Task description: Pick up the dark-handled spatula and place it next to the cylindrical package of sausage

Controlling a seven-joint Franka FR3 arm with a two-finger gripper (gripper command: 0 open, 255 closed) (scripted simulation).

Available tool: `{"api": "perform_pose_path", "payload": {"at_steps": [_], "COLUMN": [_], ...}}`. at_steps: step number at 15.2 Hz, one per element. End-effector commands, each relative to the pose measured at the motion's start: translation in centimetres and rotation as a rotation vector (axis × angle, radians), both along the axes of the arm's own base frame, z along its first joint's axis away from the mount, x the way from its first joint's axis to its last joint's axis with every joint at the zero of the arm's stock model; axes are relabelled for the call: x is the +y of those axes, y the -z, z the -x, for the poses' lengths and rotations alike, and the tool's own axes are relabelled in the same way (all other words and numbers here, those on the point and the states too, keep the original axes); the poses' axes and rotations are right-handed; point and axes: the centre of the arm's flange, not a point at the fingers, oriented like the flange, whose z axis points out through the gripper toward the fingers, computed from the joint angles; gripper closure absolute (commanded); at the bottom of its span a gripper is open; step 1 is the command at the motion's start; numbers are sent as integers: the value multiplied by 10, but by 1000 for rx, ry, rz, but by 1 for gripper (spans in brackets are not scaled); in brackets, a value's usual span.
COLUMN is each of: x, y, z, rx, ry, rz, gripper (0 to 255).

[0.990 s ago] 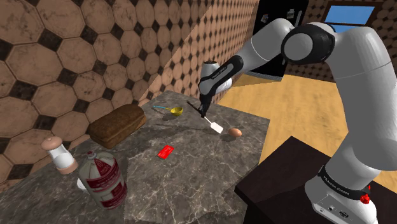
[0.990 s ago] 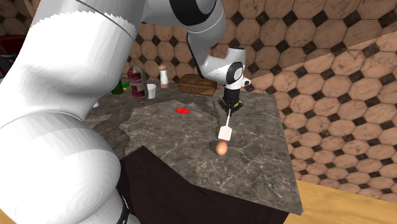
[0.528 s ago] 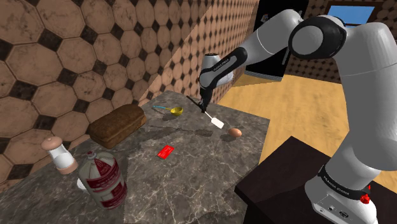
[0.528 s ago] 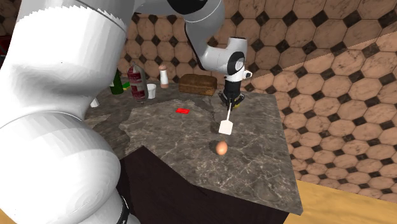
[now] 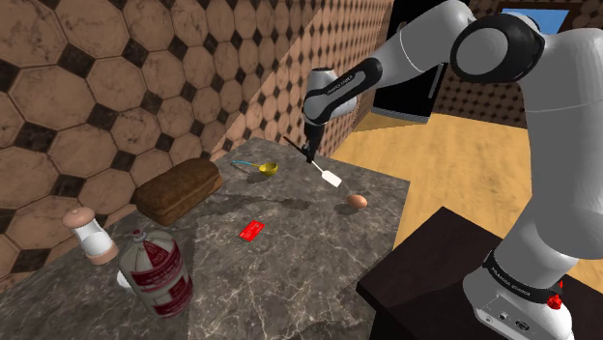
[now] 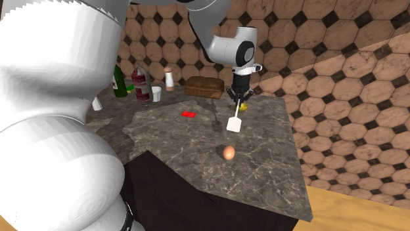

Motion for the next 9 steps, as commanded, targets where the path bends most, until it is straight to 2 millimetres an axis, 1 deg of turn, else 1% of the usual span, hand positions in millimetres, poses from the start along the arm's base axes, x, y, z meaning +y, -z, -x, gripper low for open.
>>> {"api": "perform_pose_path", "payload": {"at_steps": [1,9], "x": [1,1], "y": [-11,-53], "z": [-1,-1], "rx": [0,0], "ry": [0,0], "rz": [0,0], "gripper": [255,255]}}
